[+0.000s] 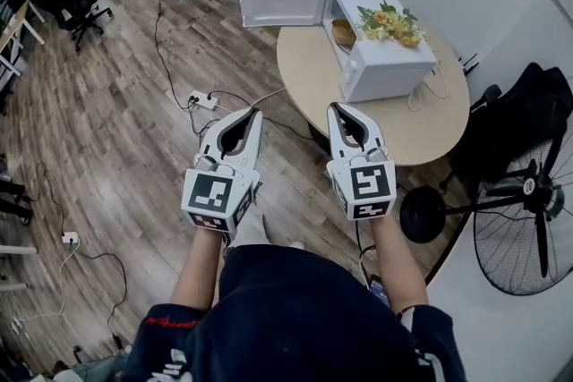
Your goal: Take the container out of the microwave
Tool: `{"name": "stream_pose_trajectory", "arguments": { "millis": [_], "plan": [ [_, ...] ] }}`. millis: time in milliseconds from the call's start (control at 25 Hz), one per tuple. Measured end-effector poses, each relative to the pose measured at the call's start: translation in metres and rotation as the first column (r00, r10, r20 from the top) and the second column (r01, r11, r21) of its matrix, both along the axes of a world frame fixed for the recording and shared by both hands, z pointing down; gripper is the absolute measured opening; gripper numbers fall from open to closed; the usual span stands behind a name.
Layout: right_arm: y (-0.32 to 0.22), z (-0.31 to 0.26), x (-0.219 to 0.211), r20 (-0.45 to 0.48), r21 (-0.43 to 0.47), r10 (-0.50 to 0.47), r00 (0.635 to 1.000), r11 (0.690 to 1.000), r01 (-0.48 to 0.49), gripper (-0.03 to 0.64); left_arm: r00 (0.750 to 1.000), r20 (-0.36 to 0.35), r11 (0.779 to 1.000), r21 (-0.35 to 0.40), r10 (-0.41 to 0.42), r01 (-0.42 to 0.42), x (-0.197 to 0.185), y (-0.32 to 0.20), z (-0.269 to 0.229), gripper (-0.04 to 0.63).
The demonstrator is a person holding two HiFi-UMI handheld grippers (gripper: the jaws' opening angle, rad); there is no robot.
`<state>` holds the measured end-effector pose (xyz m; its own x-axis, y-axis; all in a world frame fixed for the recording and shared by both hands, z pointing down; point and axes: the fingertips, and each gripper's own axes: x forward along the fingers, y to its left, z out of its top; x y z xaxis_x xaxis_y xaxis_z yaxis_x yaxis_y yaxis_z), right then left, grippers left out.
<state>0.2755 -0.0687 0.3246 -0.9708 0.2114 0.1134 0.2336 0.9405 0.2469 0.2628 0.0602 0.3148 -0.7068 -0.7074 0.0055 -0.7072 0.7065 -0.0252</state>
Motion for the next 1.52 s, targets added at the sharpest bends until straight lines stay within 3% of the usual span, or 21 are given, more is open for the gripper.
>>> {"name": "stream_pose_trajectory", "arguments": {
  "millis": [440, 880, 1160, 1520],
  "plan": [
    [0.024, 0.000, -0.115, -0.006, 0.021, 0.013, 1.000, 1.000, -0.013, 0.008, 0.999, -0.011, 0.999, 0.005, 0.051, -0.051, -0.118, 0.014, 0.002, 0.015],
    [0.080, 0.001, -0.227, -0.023, 0.039, 0.031, 0.999, 0.999, -0.030, 0.008, 0.996, -0.052, 0.997, 0.001, 0.078, -0.079, -0.234, 0.074, 0.010, 0.015],
    [0.099, 0.020, -0.268, -0.061, 0.056, 0.045, 0.997, 0.998, -0.041, 0.008, 0.990, -0.079, 0.994, 0.008, 0.113, -0.113, -0.277, 0.089, 0.022, 0.015],
    [0.084, 0.038, -0.325, -0.102, 0.060, 0.067, 0.993, 0.996, -0.061, 0.008, 0.978, -0.115, 0.985, -0.015, 0.172, -0.175, -0.329, 0.063, 0.043, 0.014]
  ]
}}
